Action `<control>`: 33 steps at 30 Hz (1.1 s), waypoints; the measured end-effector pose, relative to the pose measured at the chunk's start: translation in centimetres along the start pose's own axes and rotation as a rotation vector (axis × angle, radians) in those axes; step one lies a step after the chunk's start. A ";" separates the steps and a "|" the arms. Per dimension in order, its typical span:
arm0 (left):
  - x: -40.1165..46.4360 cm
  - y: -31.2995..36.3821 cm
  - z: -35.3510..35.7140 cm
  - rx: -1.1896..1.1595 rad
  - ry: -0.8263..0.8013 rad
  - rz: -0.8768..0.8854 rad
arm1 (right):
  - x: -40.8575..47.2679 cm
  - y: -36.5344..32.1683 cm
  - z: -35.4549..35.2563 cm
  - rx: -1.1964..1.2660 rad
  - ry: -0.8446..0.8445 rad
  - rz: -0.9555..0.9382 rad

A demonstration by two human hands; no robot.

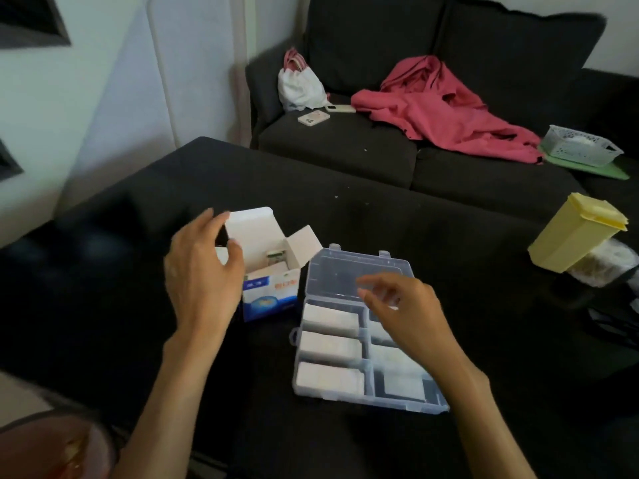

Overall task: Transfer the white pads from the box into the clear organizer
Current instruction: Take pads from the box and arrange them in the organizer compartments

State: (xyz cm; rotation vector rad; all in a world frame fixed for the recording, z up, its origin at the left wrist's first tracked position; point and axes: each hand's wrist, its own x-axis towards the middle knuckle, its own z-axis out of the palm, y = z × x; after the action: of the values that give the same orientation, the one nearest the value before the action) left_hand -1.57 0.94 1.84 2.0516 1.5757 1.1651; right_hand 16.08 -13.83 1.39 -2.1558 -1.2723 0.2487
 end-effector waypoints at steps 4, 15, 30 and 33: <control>0.4 -2.1 0.6 0.007 -0.322 -0.191 | 1.0 -4.5 3.1 -0.006 -0.071 -0.160; 1.3 -2.6 -1.6 -0.560 -0.632 -0.463 | 1.0 -6.7 4.8 -0.213 -0.141 -0.202; 1.0 -2.9 -1.2 -0.343 -0.472 -0.119 | 5.8 -10.1 3.3 -0.552 -0.398 -0.362; 1.1 -3.1 -1.2 -0.282 -0.415 -0.094 | 6.4 -10.9 3.7 -0.663 -0.471 -0.478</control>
State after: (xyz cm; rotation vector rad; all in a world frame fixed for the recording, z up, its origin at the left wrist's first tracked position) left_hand -4.40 2.74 1.00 1.8615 1.2179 0.8067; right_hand 9.80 -3.18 5.83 -2.2842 -2.3622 0.1457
